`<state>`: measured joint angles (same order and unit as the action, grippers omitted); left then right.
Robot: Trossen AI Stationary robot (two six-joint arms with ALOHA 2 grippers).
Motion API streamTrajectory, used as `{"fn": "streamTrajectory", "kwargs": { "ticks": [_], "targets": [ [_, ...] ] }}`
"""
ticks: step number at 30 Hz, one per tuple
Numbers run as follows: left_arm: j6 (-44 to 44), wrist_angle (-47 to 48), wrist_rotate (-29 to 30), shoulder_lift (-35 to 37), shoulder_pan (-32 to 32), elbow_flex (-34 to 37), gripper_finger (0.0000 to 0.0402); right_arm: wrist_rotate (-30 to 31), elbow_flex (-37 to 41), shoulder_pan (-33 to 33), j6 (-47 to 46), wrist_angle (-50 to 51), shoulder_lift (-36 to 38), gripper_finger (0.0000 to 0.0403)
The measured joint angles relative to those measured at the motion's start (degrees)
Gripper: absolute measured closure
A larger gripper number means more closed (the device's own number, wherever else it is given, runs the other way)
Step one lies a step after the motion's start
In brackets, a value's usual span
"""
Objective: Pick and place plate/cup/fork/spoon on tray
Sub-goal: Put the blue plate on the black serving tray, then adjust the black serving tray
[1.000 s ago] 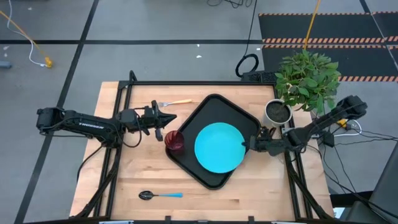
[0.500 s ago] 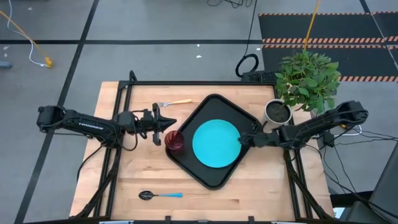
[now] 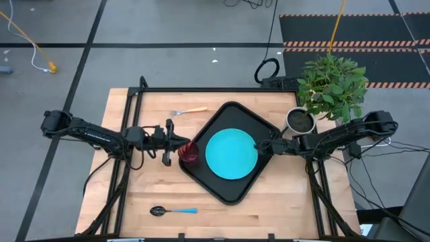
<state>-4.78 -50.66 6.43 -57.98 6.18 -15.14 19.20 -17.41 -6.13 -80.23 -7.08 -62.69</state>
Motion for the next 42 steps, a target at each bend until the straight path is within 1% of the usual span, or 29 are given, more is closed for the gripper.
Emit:
{"fn": "streamTrajectory", "kwargs": {
  "ticks": [4,6,8,11,15,22,24,28,33,36,38,42],
  "targets": [
    [0.32,-0.04,0.12,0.0,0.76,0.0,0.0398,0.03,0.0,0.61,5.75,-0.67,0.83,0.0264],
    [0.74,-0.08,0.12,0.15,1.07,0.0,0.0398,-0.03,0.02,1.11,13.13,-1.28,1.45,0.0257],
    [1.43,-0.1,0.12,0.74,1.27,0.0,0.0398,-1.88,0.02,1.59,22.01,-2.6,2.2,0.0252],
    [2.7,0.0,0.14,2.23,1.77,0.0,0.0398,-6.47,0.02,1.82,32.59,-4.68,3.57,0.025],
    [5.36,0.43,0.12,4.42,2.74,0.02,0.0398,-10.18,0.02,1.59,40.94,-6.99,5.75,0.0251],
    [7.48,2.46,0.14,6.43,2.97,0.02,0.0398,-10.47,-0.11,-2.6,57.56,-5.7,7.83,0.0252],
    [7.52,2.73,0.14,6.4,2.82,0.02,0.0398,-10.49,-1.93,-4.68,62.27,-0.89,7.8,0.0252],
    [7.69,2.66,2.48,6.4,2.29,0.02,0.0398,-10.04,-9.48,-9.13,69.66,14.84,6.84,0.0252],
    [7.64,2.79,3.24,6.38,1.77,0.02,0.0398,-4.55,-23.08,-15.37,76.49,35.44,3.1,0.0252],
    [7.45,3.27,3.23,6.36,1.83,0.02,0.0398,-1.72,-30.08,-19.18,80.81,45.26,-1.02,0.0252],
    [7.22,3.53,3.22,6.36,1.9,0.02,0.0398,-1.22,-33.08,-21.29,82.98,50.82,-4.79,0.0252],
    [7.18,4.0,3.22,6.36,1.9,0.02,0.0398,-1.28,-34.86,-24.43,84.16,56.54,-13.43,0.0252]
  ]
}}
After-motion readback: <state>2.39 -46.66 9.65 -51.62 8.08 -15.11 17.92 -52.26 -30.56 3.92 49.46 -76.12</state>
